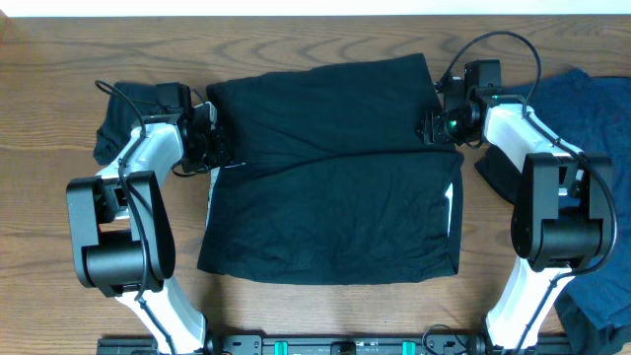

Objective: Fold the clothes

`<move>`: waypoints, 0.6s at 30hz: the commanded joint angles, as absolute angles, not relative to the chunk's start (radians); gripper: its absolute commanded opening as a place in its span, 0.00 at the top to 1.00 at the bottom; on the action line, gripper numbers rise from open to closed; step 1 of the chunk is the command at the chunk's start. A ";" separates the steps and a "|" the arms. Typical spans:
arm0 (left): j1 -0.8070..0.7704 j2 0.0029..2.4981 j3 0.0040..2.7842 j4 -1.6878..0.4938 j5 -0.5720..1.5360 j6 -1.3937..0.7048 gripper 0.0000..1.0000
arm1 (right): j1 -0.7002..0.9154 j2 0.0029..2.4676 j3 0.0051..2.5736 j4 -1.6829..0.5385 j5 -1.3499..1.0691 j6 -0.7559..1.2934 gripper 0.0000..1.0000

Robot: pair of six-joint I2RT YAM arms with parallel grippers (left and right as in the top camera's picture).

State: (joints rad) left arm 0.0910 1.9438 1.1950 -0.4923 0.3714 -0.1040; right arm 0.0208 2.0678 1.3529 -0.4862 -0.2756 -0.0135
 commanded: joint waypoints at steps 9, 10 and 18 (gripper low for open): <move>0.095 1.854 1.193 -0.517 0.385 -0.097 0.87 | 0.018 2.089 1.348 -0.505 -0.258 -0.021 0.36; 0.095 1.845 1.193 -0.521 0.385 -0.097 0.87 | 0.018 2.089 1.348 -0.505 -0.258 -0.021 0.36; 0.095 1.822 1.193 -0.550 0.330 -0.097 0.87 | 0.018 2.089 1.348 -0.505 -0.258 -0.021 0.36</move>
